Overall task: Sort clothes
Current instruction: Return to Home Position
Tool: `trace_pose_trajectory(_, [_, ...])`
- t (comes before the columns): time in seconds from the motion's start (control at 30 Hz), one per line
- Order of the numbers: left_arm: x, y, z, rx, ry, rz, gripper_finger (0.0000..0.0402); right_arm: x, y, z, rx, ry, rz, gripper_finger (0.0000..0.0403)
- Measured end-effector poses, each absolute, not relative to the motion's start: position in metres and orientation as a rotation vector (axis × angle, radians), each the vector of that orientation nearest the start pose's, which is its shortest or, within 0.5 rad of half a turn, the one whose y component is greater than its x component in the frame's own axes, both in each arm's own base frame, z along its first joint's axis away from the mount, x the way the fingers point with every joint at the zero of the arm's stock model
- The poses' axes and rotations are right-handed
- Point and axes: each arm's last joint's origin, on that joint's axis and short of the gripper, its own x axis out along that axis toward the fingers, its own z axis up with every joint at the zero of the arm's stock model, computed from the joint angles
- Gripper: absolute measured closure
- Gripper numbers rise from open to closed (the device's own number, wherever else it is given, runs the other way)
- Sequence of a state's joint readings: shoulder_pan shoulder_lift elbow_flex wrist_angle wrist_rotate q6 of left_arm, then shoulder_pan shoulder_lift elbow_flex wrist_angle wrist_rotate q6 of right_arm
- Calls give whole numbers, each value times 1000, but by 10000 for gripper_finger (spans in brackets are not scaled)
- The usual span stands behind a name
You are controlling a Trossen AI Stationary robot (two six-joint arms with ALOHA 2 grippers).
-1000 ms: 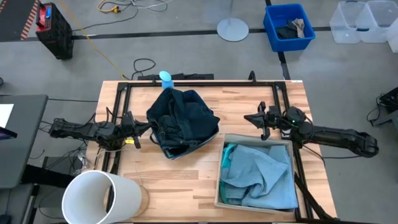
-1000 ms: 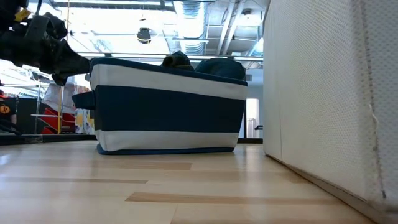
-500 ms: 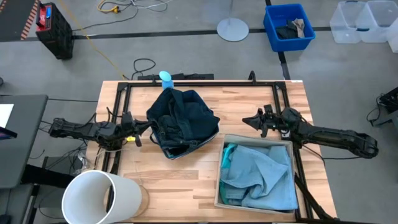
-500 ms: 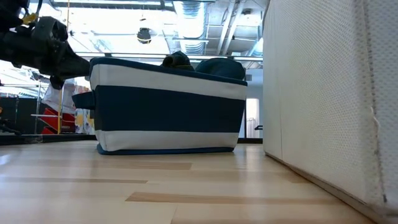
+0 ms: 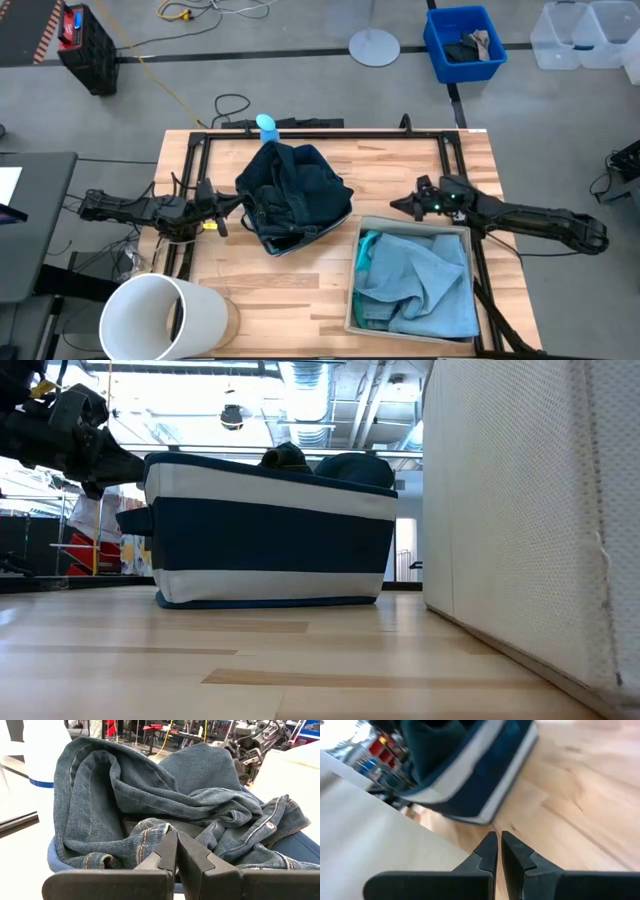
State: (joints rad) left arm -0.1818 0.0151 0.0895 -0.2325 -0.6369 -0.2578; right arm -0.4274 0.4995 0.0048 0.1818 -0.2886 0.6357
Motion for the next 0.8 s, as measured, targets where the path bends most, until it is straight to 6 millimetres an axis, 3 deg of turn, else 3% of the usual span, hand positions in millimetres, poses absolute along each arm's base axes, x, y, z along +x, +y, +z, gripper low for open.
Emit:
trace_pose_trajectory(0.23, [87,1,171,-190,87,470,393,112,-42,127,775,343,-263,361])
trace_pose_trajectory(0.8, [87,1,171,-189,87,470,393,112,-42,126,779,353,-270,361])
